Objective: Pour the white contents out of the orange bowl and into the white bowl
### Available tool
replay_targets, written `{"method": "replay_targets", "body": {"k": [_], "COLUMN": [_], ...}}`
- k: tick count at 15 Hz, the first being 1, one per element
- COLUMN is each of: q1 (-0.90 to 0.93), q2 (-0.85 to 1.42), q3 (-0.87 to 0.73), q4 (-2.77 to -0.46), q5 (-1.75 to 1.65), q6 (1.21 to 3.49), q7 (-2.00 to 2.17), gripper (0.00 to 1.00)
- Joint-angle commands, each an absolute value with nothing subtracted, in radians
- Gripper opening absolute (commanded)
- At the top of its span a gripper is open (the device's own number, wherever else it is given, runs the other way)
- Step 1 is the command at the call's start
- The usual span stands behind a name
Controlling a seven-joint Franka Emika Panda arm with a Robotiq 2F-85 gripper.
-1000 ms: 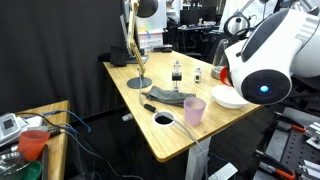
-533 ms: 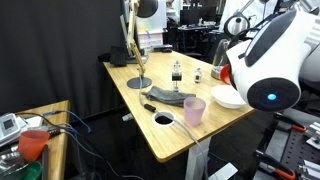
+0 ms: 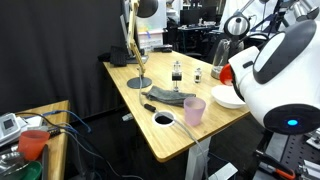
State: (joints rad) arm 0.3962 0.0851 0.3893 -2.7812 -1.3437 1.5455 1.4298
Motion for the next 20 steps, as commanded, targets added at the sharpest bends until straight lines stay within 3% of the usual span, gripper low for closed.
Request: {"method": "replay_targets", "body": {"k": [1,20], "q1": [0.396,0.244], "q2": [0.117,-0.022], "q3": [0.395,0.25], "q4": [-2.781,-2.781], "q5": [-1.346,-1.285], "q6": [1.508,1.891], "q7": [1.442,1.426], "gripper": [0.02,0.02]}}
